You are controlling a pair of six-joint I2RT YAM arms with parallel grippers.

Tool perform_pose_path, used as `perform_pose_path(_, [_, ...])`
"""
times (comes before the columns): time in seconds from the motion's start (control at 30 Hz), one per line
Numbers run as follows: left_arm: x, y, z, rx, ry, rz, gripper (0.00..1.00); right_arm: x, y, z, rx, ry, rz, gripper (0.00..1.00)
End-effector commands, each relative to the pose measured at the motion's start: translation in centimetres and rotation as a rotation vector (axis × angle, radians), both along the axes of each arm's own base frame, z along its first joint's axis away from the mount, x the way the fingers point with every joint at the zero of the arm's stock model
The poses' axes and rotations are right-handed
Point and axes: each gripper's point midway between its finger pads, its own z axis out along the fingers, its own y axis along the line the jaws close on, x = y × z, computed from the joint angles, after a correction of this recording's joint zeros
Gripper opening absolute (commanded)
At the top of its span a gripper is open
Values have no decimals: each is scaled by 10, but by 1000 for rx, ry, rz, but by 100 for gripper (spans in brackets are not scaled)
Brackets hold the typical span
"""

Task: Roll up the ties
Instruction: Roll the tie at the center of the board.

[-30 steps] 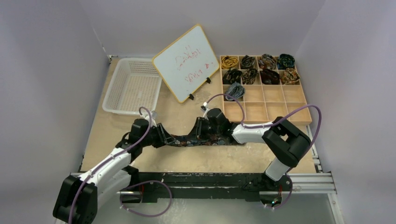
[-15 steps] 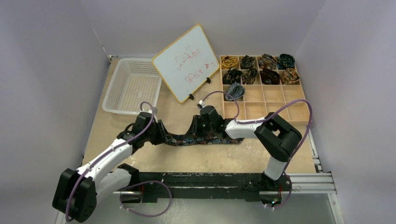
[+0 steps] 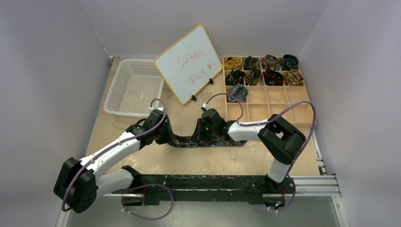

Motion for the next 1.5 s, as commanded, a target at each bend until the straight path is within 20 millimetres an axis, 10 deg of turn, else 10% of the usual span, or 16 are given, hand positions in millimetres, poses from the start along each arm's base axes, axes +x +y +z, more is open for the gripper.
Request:
perform_pose_path(0.0, [8,10,13,80,-42,2,25,-13,-3,3,-17,-2,23,24])
perform_pose_path(0.53, [15,19,31,246,-76,-76,25,-12,25,70,279,-31,56,35])
perform_pose_path(1.47, [3,10,27,423,-59,-106,25,-28,79,27,367,132,185,29])
